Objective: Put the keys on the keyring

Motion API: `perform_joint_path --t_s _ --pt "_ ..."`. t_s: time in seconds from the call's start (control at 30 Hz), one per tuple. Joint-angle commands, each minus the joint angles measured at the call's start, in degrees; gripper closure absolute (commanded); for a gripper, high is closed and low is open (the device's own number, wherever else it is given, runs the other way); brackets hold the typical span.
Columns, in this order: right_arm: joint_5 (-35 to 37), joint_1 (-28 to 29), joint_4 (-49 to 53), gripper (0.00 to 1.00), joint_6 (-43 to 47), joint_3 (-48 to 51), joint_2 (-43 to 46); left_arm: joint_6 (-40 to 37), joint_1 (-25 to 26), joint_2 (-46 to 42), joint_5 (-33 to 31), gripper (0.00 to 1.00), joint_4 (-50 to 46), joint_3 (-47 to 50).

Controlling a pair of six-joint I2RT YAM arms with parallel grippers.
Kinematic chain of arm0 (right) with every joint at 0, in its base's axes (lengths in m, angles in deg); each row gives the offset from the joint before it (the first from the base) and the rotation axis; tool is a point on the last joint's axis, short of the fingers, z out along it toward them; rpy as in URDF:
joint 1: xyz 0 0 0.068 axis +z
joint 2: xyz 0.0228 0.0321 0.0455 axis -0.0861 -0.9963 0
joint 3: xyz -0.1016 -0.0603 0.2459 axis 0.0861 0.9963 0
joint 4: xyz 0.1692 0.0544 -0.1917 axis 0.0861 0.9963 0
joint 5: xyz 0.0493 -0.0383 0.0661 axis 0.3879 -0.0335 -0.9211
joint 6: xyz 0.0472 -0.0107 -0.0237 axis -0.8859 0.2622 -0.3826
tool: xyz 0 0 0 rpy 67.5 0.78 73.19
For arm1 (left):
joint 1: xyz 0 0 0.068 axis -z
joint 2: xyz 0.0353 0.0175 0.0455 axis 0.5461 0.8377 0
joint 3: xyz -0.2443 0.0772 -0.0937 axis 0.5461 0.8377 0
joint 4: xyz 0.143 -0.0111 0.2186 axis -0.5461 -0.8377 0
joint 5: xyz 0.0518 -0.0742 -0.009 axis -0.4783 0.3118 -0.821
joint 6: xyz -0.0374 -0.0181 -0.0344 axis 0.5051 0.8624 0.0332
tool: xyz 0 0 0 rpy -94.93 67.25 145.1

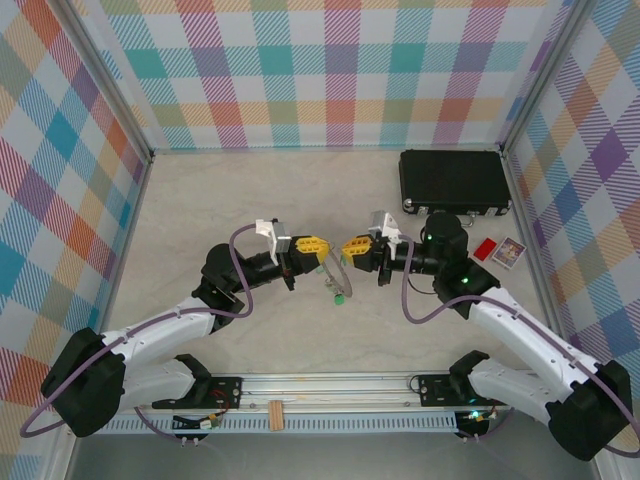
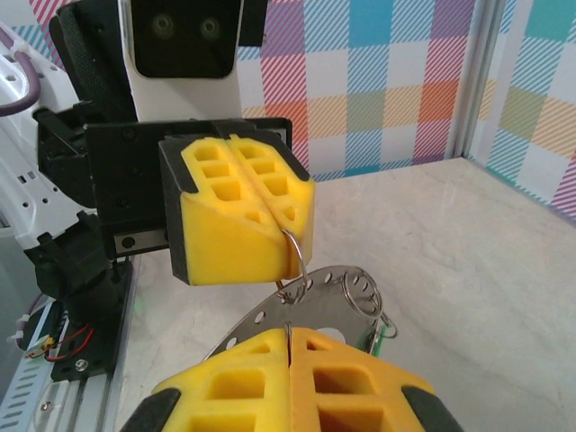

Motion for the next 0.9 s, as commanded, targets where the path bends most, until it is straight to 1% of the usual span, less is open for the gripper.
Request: perform_joint_path --t_s 0.0,0.1,0.2,0.87 --pt "-1.45 -0.21 -3.03 1.00 -0.85 -2.77 -0.44 0.45 0.55 -0.31 1.58 1.00 4.14 -1.31" --pt "0.14 -0.23 -4.95 1.00 -0.90 -1.93 -0.19 0.33 0.57 -0.38 1.62 1.00 4.00 -1.31" --pt "0.29 -0.23 -5.68 1.00 -1.03 -1.89 -0.23 0.37 0.57 -0.37 1.83 1.00 3.96 -1.31" --pt "-2.00 -0.23 -5.47 1.00 -1.12 -2.32 -1.14 0.32 0.56 -0.04 1.83 1.00 3.50 -1.49"
